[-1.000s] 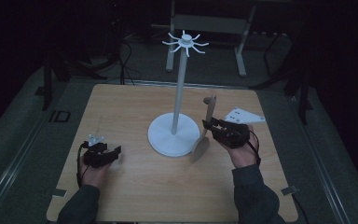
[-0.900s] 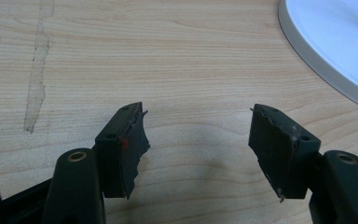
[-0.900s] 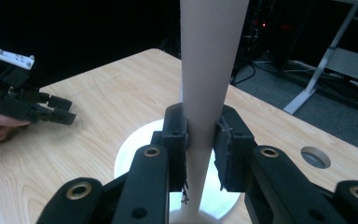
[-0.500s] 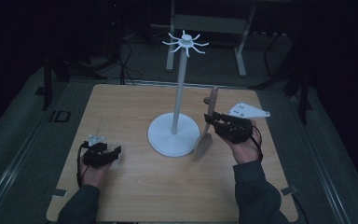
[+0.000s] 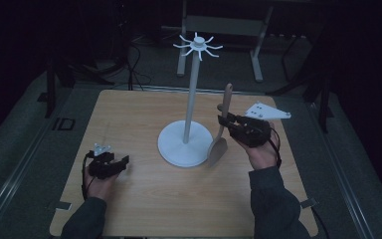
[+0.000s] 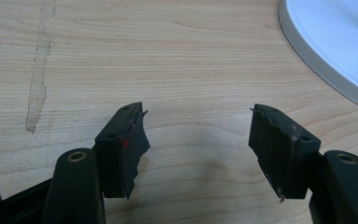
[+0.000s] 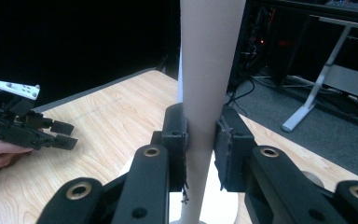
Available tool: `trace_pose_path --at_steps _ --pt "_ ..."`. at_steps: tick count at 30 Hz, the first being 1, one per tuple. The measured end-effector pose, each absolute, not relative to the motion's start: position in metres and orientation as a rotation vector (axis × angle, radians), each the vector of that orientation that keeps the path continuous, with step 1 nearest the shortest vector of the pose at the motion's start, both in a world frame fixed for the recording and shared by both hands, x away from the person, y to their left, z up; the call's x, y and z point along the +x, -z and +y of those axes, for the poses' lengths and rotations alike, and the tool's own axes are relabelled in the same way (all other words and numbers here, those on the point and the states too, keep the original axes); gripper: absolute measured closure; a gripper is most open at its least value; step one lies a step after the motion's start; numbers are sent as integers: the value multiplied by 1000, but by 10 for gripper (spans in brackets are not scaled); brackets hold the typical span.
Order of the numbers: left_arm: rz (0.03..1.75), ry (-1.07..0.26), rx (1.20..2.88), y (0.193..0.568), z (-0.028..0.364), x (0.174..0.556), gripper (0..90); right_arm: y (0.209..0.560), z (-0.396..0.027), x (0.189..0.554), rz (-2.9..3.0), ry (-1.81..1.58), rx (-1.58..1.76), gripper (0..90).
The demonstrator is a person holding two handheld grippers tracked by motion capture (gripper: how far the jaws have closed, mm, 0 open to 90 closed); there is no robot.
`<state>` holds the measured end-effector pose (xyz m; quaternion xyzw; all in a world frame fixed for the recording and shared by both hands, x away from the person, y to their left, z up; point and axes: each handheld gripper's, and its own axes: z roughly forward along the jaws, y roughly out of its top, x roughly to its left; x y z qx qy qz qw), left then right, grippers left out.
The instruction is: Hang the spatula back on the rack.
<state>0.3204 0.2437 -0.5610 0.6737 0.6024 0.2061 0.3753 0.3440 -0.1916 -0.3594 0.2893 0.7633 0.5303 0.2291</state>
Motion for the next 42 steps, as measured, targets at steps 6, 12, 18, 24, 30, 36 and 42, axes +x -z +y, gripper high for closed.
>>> trace_pose_path --at_steps 6,12,18,24,30,36,42 --pt "1540 -528 1727 561 244 320 363 353 -191 347 2103 -1470 798 756" --pt "1540 -529 1726 561 244 320 362 349 -189 351 2104 -1471 796 756" --pt "1542 -530 1722 561 244 320 362 345 -188 354 2106 -1471 794 756" --pt "1543 -530 1722 561 244 320 362 341 -188 357 2109 -1460 792 756" --pt "1543 -530 1722 561 244 320 362 339 -190 361 2109 -1457 804 756" --pt "1543 -530 1719 561 244 320 362 337 -189 363 2109 -1456 803 756" --pt "1543 -529 1722 561 244 320 362 334 -189 365 2114 -1449 799 755"
